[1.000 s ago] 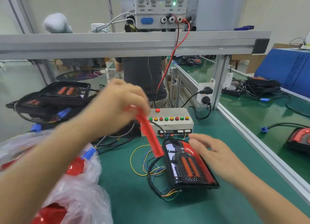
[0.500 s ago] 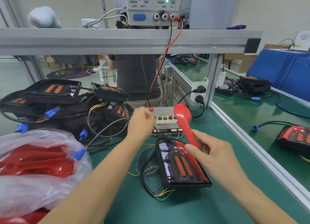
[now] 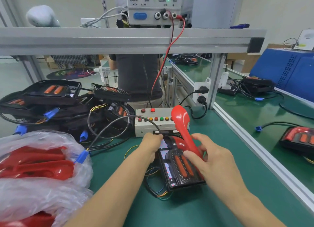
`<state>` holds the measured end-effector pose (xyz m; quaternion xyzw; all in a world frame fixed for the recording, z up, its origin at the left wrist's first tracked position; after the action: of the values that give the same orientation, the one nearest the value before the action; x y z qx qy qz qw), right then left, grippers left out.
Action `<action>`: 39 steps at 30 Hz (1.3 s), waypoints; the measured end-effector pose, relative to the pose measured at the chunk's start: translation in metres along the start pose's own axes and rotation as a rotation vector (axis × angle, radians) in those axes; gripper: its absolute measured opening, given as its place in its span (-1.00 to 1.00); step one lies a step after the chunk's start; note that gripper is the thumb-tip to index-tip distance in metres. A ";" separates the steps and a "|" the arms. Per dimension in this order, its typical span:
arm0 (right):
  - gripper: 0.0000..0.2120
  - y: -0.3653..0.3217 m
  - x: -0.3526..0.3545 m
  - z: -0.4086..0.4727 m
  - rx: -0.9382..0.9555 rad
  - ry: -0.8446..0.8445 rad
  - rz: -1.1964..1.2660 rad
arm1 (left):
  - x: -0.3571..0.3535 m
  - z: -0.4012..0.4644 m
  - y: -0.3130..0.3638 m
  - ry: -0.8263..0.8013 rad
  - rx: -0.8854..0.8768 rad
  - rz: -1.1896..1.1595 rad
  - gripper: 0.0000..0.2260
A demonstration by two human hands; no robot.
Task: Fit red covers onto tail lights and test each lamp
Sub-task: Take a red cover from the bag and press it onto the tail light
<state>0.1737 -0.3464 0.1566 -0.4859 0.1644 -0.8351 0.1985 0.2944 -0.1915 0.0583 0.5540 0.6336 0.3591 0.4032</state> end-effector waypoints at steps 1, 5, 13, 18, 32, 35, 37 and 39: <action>-0.74 0.000 0.001 -0.001 -0.015 -0.002 0.029 | 0.001 -0.003 0.001 0.015 -0.009 -0.114 -0.86; -0.69 -0.003 -0.002 -0.008 -0.034 -0.033 0.068 | -0.004 -0.014 0.000 -0.018 0.013 -0.514 -0.76; -0.60 -0.032 -0.021 -0.034 0.223 -0.035 -0.265 | -0.013 -0.019 -0.006 -0.103 0.059 -0.587 -0.69; -0.55 -0.027 -0.028 -0.037 0.206 -0.036 -0.354 | -0.015 -0.018 -0.013 -0.137 0.076 -0.684 -0.67; -0.54 -0.043 -0.032 -0.032 0.281 0.061 -0.413 | -0.022 -0.019 -0.015 -0.135 -0.042 -0.632 -0.70; -0.52 -0.040 -0.033 -0.035 0.257 0.084 -0.388 | -0.027 -0.023 -0.006 -0.238 -0.126 -0.579 -0.74; -0.48 -0.038 -0.033 -0.035 0.223 0.089 -0.369 | -0.029 -0.025 0.001 -0.268 -0.204 -0.516 -0.68; -0.47 -0.035 -0.033 -0.034 0.196 0.047 -0.340 | -0.027 -0.025 0.004 -0.241 -0.215 -0.517 -0.62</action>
<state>0.1523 -0.2970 0.1321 -0.4654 0.0026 -0.8797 0.0971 0.2749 -0.2183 0.0749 0.3671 0.6597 0.2414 0.6097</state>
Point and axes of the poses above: each hand's wrist, its own z-axis towards the middle knuckle, its own x-axis out of the back of the hand, y = z × x, the point moved 10 cm from there along z, towards the middle knuckle, and after that the axes turned 11 degrees about -z, right-handed, at the moved point
